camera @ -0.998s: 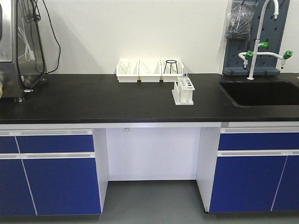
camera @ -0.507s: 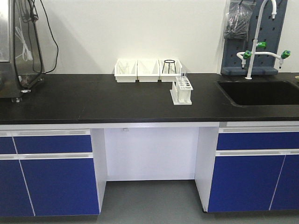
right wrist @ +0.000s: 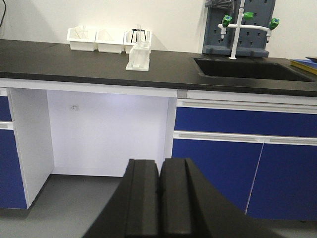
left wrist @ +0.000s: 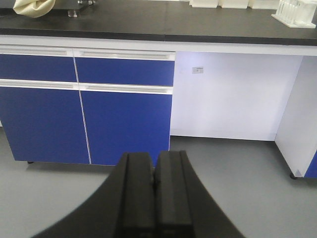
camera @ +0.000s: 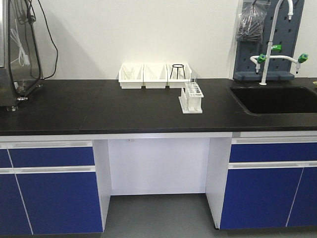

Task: Flip and reinsert test tube from rack
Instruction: 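Drive the base toward the white test-tube rack on the bench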

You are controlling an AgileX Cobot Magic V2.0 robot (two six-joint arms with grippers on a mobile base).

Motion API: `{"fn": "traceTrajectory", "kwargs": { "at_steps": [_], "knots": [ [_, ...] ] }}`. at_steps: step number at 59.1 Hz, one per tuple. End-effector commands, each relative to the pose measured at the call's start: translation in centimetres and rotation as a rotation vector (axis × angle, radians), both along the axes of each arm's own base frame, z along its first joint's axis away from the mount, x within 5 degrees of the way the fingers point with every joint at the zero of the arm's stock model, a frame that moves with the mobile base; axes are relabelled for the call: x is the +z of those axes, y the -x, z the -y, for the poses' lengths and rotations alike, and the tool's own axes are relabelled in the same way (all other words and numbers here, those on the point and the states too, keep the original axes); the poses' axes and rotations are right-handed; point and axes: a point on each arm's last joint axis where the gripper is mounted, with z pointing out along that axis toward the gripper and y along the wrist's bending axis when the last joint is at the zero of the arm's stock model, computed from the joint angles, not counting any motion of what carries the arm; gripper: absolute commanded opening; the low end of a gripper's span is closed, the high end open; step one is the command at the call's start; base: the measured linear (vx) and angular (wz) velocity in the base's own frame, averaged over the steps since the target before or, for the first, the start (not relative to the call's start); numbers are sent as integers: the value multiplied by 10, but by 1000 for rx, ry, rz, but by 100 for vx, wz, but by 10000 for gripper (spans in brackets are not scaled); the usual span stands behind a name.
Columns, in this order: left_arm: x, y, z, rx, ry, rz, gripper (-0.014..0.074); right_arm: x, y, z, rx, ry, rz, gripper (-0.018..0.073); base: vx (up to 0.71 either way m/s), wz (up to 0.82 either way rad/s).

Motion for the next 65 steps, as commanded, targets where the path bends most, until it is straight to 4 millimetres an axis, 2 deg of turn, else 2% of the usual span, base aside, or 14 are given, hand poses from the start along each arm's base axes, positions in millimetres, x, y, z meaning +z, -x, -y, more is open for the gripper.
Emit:
{"fn": "traceTrajectory", "kwargs": {
  "at_steps": [1,65],
  "knots": [
    [8,-1,1,-11,-3,98,-6,8,0,0,-1,12,96,-12,11,0],
    [8,-1,1,-11,-3,98,-6,8,0,0,-1,12,96,-12,18,-4]
  ]
}}
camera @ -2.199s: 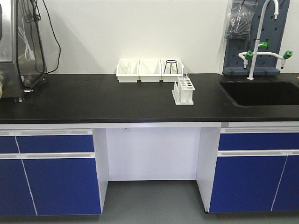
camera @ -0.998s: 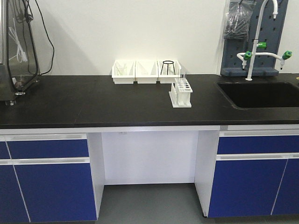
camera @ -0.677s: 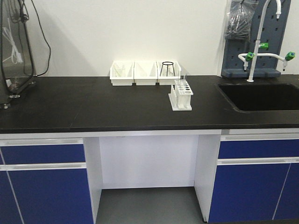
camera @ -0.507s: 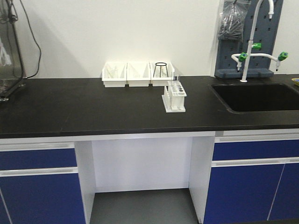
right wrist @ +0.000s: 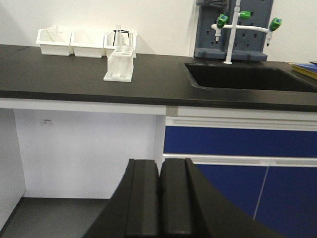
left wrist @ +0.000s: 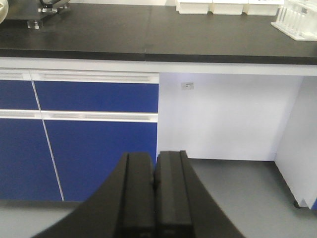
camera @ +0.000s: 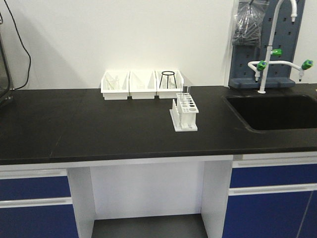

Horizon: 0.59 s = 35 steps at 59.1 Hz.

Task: Flip and reinsert test tube from rack
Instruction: 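Drive the base toward the white test-tube rack on the bench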

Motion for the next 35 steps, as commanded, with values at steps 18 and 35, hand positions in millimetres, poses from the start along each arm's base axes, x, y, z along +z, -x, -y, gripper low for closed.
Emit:
{"fn": "traceTrajectory", "kwargs": {
  "at_steps": [18,35],
  "knots": [
    [8,-1,1,-11,-3,98,-6,8,0,0,-1,11,96,-12,37,9],
    [8,-1,1,-11,-3,98,-6,8,0,0,-1,11,96,-12,41,17]
  ]
}}
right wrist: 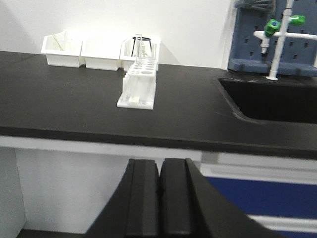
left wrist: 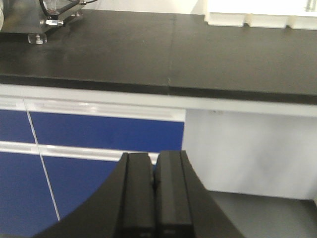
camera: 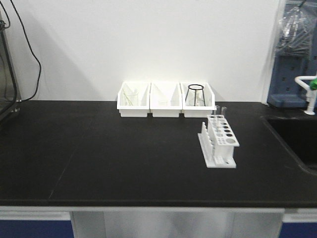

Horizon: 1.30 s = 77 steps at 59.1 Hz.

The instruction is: Flip and reinsert test tube from rack

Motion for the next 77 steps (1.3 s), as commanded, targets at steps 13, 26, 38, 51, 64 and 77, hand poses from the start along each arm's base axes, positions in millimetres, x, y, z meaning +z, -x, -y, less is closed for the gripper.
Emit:
{"fn": "traceTrajectory", "kwargs": {
  "at_steps": [13,26,38,51,64,77],
  "knots": [
    [8,-1,1,-11,-3,98,-6,8,0,0,-1,11,97,-12,41,9],
    [8,-1,1,-11,-3,98,-6,8,0,0,-1,11,97,-12,38,-3],
    [8,-1,1,-11,-3,98,-6,8,0,0,-1,11,97,-12,34,-6],
    [8,-1,1,-11,-3,98,-6,8,0,0,-1,11,97,-12,30,-7],
    [8,-1,1,-11,-3,98,-6,8,0,0,-1,11,97,-12,25,-7],
    [8,-1,1,-11,-3,98,-6,8,0,0,-1,11,97,-12,19,0]
  ]
}}
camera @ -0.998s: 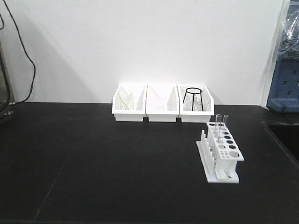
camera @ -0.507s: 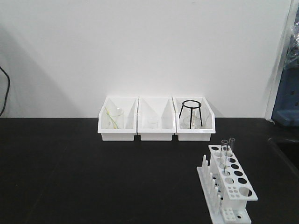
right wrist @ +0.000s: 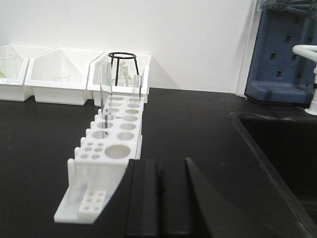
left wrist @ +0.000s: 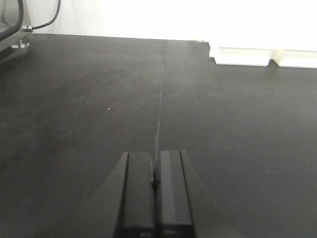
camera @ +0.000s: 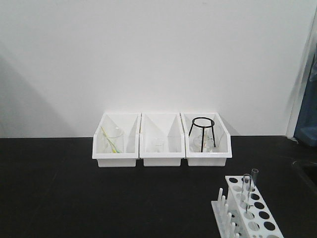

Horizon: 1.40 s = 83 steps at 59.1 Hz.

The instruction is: Flip and reinsert test tube from rack

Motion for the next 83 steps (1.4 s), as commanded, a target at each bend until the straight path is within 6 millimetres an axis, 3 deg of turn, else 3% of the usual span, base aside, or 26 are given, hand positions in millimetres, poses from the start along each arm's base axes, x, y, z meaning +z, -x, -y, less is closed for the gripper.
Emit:
{"fn": "traceTrajectory", "kwargs": {
  "at_steps": [1,55,70,83],
  "knots": [
    [8,-1,1,-11,-3,98,-6,8,0,0,-1,11,97,-12,16,2],
    [8,-1,1,-11,-3,98,-6,10,0,0,1,11,116,-12,6,1],
    [8,-1,1,-11,-3,98,-6,29,3,-1,9,-29,311,-11,0,0],
    [8,-1,1,-11,-3,98,-6,61,4,-1,8,-19,299,-11,0,0]
  ]
}}
